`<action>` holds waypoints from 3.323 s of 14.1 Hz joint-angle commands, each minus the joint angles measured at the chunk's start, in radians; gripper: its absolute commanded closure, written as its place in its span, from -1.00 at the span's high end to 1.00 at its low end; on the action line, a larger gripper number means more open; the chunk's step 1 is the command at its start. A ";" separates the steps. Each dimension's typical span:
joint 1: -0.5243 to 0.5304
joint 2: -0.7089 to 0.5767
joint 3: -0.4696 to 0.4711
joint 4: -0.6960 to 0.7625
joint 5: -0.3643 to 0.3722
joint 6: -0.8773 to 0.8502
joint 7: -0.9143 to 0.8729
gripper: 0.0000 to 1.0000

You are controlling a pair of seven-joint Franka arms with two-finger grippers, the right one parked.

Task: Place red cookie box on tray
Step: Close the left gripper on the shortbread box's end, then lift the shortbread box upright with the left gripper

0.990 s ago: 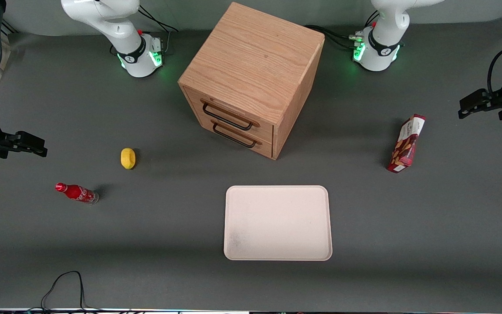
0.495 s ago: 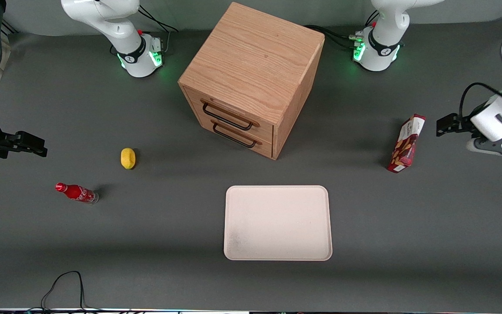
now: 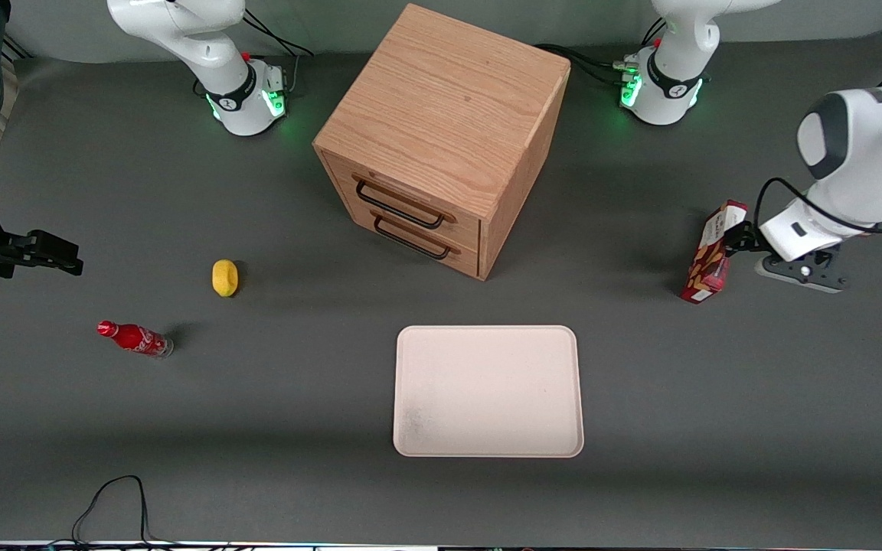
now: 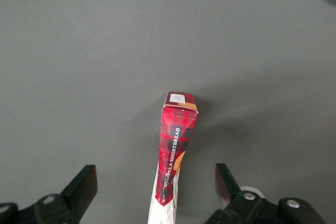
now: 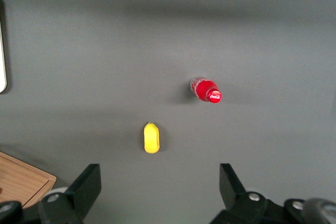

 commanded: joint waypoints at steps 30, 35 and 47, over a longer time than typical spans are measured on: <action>0.006 0.076 0.025 -0.043 0.008 0.037 0.074 -1.00; -0.003 0.082 0.016 0.305 0.003 -0.346 0.034 -1.00; -0.231 0.555 -0.012 1.310 -0.060 -0.886 -0.446 -1.00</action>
